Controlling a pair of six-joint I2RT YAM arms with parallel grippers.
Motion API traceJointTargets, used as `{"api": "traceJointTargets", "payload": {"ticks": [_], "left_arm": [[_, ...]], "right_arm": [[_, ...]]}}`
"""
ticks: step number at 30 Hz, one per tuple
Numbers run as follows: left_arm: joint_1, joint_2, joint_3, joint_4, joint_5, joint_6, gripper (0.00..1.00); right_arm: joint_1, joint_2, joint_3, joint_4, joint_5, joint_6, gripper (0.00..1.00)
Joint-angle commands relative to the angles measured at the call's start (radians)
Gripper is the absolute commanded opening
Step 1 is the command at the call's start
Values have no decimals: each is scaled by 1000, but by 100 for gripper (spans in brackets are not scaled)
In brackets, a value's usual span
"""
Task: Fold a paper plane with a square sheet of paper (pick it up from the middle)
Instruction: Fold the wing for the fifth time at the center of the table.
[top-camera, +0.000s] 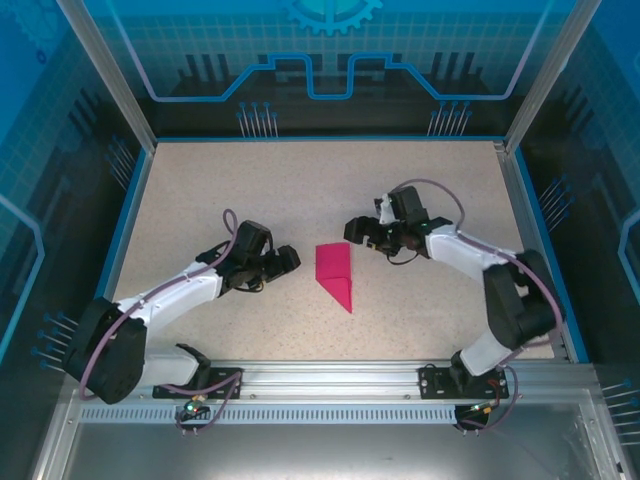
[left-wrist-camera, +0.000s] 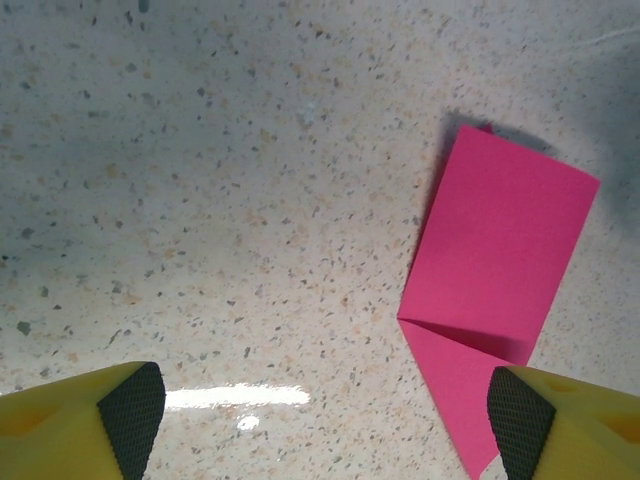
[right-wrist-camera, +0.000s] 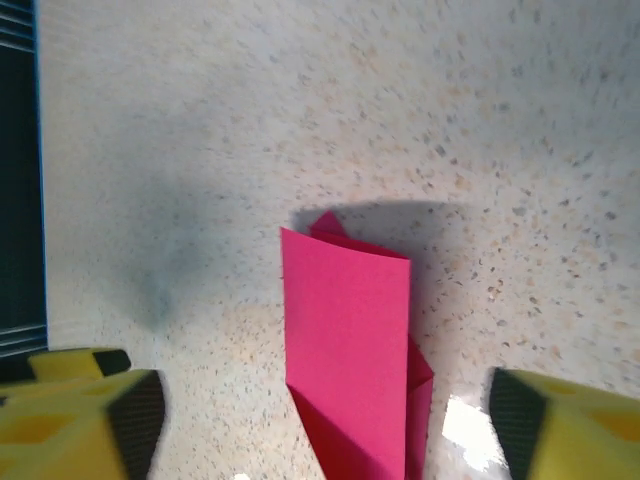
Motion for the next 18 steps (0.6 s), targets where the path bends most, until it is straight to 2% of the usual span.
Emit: {"api": "traceJointTargets", "payload": {"ticks": [1,3,7,10,11,12,13,16,18], "left_arm": [[7,-50,-21,54,-45,36,88],[7,-66,-36,79,-71,40,90],[7,-110,-80,168,-97,46,96],[7,-131,-81,158,-148,57,98],[7,-135,-80,161,-149,86,98],[7,-141,-83,162,-152,104,99],[7,-152,-93,164,-167,101,98],[10,-190,-122,159,-172,86,98],[12,-212,-127,120,-189,50,98]], "right_arm": [[-14,-114,-5,-154,96,-51,99],[-17,-165,5,-219,138,-60,99],[-21,-245,-44,-176,124,-129,99],[-27,-229,-55,-225,181,-96,99],[-38,-203,-52,-260,160,-89,93],[-60,-173,-55,-246,87,-90,89],[-70,-156,-92,-203,18,-80,93],[-58,-188,-166,-105,22,-22,92],[-58,-216,-179,-110,45,0,92]]}}
